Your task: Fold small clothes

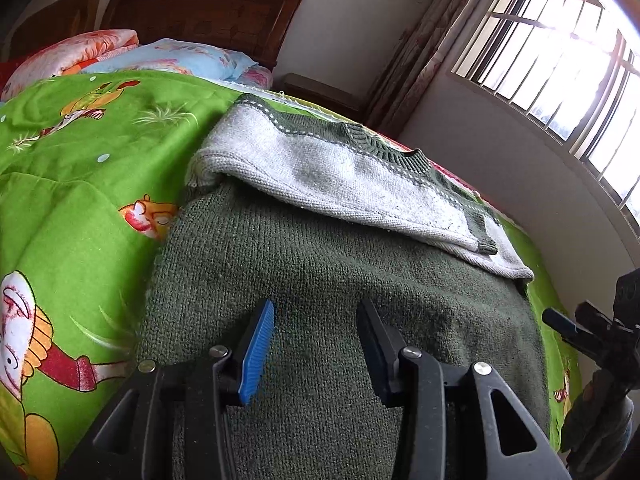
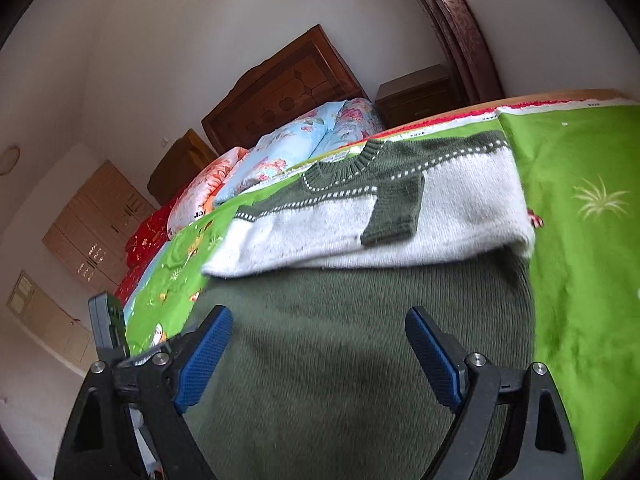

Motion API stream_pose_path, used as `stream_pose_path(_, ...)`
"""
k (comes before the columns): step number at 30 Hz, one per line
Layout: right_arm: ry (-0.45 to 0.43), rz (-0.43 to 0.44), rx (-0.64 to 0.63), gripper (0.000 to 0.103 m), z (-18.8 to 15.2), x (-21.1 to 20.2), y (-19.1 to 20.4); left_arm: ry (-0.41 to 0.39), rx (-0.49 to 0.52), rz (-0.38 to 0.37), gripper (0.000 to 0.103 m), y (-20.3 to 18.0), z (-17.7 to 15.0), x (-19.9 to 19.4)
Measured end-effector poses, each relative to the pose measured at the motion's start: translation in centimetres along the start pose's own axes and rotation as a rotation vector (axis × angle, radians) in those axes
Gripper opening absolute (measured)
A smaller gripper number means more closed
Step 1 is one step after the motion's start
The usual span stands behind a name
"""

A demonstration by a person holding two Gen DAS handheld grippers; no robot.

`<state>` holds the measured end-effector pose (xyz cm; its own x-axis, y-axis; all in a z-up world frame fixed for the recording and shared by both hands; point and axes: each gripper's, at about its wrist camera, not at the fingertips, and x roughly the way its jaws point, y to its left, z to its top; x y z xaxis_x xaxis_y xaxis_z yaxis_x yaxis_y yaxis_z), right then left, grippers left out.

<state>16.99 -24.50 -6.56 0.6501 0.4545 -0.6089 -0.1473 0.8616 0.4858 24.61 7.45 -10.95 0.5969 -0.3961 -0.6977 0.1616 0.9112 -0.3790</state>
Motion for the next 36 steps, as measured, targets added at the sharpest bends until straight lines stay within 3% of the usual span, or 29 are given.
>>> stream_pose_path(6,0.053,-0.104,-0.031,0.103,-7.0,-4.3,-0.5,0.003,-0.008,-0.023,0.047,0.4,0.0,-0.2)
stream_pose_path(10,0.017,-0.125,0.028,0.103,-9.9,-8.3,-2.2,-0.001,-0.020,-0.034,0.047,0.5,-0.1,-0.7)
stream_pose_path(16,-0.005,-0.325,-0.075,0.103,-13.8,-13.4,-2.9,-0.072,0.006,-0.073,0.047,0.2,-2.6,-6.3)
stream_pose_path(22,0.082,-0.532,-0.327,0.103,-16.4,-12.6,-1.8,-0.063,0.071,-0.004,0.047,1.2,-6.2,-11.1)
stream_pose_path(26,0.118,-0.526,-0.473,0.103,-17.8,-11.3,0.2,-0.046,0.097,0.046,0.047,2.6,-9.5,-13.2)
stream_pose_path(29,0.138,-0.571,-0.597,0.103,-19.0,-9.9,1.7,-0.037,0.137,0.099,0.047,3.1,-12.0,-14.2)
stream_pose_path(36,0.077,-0.558,-0.664,0.103,-18.9,-9.5,4.6,-0.061,0.191,0.112,0.047,3.1,-14.1,-15.9)
